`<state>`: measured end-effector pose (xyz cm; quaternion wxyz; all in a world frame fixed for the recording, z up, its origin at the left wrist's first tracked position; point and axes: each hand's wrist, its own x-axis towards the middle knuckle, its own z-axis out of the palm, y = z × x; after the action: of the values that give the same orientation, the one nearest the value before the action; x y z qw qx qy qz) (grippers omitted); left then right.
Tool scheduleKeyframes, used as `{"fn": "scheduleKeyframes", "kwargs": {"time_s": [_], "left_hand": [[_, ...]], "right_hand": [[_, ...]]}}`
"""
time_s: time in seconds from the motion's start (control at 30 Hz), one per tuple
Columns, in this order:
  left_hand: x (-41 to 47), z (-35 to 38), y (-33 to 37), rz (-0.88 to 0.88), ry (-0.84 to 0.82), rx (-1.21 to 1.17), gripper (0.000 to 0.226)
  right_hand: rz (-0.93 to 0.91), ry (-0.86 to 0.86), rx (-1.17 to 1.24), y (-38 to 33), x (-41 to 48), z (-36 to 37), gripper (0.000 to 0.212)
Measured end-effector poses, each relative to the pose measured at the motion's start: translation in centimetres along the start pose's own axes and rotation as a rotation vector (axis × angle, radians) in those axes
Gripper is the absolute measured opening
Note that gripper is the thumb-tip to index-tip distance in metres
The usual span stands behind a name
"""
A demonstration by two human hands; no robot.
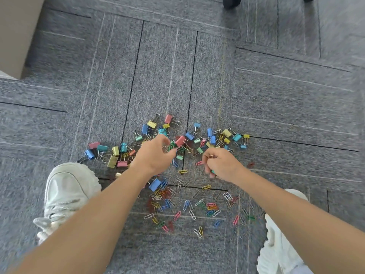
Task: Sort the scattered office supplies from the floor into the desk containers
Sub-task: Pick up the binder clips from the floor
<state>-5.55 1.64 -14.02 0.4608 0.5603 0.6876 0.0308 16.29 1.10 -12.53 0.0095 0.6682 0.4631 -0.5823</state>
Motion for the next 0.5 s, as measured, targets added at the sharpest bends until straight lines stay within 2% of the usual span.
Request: {"fn": "scheduleKeyframes", "kwargs": {"time_s": [0.07,0.1,0.23,0.4,0.5], "left_hand": [[0.2,0.9,0.2,-0.017,0.019,0.129,0.03],[0.3,1.3,0.2,-0.049,0.037,0.176,0.032],[1.1,2.3,0.6,-0.146,0.07,0.27,0.027],[1.8,1.8,1.1,-0.114,0.095,0.331,0.018],[2.0,0.9,0.7,-0.064,0.094,0.246,0.02]], "right_hand": [[-0.018,0.002,0.097,0.3,-0.1,0.4,0.024],[-0.045,0.01,0.071,0.4,0.0,0.8,0.022],[-0.149,0.09,-0.27,-0.1,1.8,3.2,0.018],[-0.038,0.305,-0.422,-1.7,3.2,5.4,0.035],[-0.015,0.379,-0.512,-2.4,3.4,6.1,0.044]]}}
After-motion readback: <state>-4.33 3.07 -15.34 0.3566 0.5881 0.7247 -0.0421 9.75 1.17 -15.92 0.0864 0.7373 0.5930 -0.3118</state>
